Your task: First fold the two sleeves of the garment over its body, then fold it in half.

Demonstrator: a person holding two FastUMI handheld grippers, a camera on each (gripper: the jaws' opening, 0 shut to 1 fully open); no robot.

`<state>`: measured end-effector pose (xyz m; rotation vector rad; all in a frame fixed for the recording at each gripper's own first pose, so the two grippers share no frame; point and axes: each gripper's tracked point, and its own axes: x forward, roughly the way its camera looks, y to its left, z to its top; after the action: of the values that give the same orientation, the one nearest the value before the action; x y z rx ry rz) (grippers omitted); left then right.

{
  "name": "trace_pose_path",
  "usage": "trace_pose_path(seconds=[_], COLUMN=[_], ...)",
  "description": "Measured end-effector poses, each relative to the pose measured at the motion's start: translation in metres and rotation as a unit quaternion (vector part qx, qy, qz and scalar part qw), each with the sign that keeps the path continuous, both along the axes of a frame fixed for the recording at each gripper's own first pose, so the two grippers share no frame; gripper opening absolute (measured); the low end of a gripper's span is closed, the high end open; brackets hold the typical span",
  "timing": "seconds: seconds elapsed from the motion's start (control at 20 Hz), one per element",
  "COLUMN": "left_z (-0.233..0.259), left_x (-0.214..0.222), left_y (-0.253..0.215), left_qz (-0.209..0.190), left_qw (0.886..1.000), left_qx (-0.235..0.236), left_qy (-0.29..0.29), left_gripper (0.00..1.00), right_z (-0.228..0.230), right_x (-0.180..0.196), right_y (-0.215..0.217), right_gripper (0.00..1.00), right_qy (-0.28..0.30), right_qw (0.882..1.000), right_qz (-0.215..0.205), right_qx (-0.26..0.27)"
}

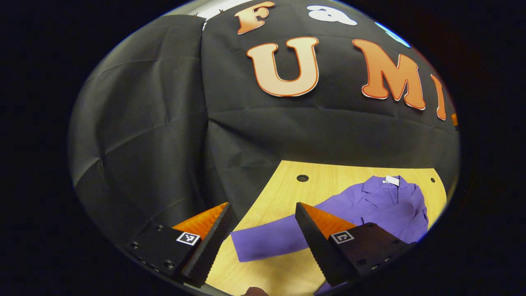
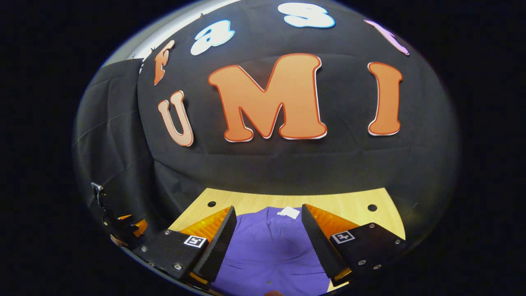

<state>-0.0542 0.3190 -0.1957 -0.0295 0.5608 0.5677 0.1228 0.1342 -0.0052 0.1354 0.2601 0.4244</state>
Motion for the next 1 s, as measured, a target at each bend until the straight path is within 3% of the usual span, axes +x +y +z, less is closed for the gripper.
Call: trace_pose_path(seconds=[0.25, 0.45, 0.65, 1.0], left_z=[-0.043, -0.078, -0.108, -0.163], left_x=[-0.002, -0.01, -0.012, -0.024], left_y=[0.01, 0.021, 0.033, 0.039], left_qz=[0.007, 0.032, 0.048, 0.079], left_qw=[0.996, 0.987, 0.976, 0.937], left_qx=[-0.067, -0.127, -0.157, -0.269], left_qy=[0.05, 0.096, 0.141, 0.208], left_gripper=[0.99, 1.0, 1.0, 0.99], right_z=[0.017, 0.045, 0.07, 0.109], right_x=[-0.015, -0.031, -0.041, -0.053], right_y=[-0.043, -0.065, -0.088, -0.103], right_gripper=[0.94, 0.94, 0.94, 0.94], right_qy=[-0.061, -0.097, -0.123, -0.171], right_qw=[0.996, 0.992, 0.987, 0.974], right_qz=[-0.047, -0.066, -0.09, -0.11], right_qx=[-0.036, -0.038, -0.043, -0.097])
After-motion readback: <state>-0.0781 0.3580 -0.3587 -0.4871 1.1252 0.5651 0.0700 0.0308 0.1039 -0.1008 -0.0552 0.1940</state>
